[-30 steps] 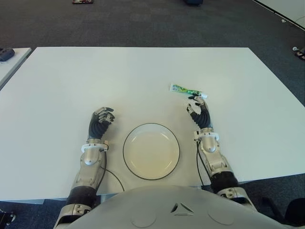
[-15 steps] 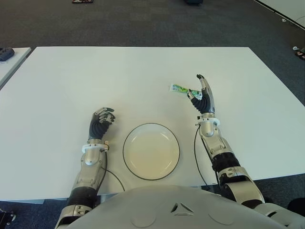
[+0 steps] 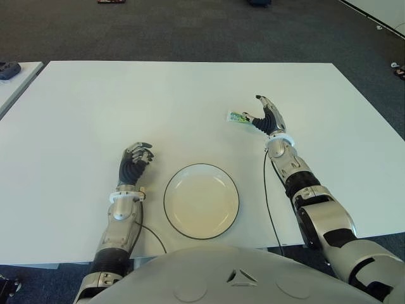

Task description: Put the toothpaste on the table into the plate.

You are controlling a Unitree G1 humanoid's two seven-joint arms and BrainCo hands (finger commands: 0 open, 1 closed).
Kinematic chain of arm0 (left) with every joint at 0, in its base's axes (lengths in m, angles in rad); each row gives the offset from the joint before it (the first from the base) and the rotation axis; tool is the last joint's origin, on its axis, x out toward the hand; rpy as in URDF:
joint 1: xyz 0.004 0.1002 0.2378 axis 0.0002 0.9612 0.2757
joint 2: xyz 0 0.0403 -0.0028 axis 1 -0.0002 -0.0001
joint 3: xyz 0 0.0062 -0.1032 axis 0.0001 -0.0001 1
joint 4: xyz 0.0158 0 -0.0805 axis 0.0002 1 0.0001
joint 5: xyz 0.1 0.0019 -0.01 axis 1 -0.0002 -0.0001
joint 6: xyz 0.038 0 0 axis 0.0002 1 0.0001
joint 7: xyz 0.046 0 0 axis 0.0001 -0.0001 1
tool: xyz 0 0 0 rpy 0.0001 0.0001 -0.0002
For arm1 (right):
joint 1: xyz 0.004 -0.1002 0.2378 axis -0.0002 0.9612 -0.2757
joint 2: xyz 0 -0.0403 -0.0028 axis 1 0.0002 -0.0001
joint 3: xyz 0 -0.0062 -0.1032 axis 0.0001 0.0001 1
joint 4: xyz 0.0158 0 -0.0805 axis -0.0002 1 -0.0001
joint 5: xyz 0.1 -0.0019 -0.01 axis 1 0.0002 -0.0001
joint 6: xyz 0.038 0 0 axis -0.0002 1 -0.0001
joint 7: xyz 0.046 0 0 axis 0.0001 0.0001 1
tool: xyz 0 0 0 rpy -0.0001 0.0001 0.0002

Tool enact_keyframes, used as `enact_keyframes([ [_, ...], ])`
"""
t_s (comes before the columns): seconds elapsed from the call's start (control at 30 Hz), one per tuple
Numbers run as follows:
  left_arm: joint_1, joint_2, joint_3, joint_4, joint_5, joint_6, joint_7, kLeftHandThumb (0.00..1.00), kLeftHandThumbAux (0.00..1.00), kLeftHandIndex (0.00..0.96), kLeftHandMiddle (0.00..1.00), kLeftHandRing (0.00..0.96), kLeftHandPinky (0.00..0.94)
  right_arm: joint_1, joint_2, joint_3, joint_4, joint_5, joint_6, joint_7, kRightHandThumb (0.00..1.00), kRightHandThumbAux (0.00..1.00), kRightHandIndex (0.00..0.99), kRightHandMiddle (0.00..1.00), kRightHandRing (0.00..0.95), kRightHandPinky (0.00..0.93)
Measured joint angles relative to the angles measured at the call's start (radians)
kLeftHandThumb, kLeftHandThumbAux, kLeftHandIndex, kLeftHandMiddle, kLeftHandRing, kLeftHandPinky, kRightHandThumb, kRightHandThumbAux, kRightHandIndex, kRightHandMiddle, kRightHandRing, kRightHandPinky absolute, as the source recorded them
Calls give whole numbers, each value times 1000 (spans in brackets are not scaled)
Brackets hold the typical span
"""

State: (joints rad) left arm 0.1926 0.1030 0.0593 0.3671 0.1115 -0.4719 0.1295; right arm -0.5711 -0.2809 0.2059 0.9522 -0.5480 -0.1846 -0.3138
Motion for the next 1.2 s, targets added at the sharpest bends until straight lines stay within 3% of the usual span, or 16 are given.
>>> enact_keyframes([
  [0.53,-14,1,1,17,8,-4,0,706,717,432,593,608,602,-190,7,101,283,-5,91,91,372,340,0,0,0,0],
  [1.2,10,-5,2,-26,7,38,1,704,717,431,603,611,595,-306,-65,284,373,-121,192,326,435,279,0,0,0,0],
])
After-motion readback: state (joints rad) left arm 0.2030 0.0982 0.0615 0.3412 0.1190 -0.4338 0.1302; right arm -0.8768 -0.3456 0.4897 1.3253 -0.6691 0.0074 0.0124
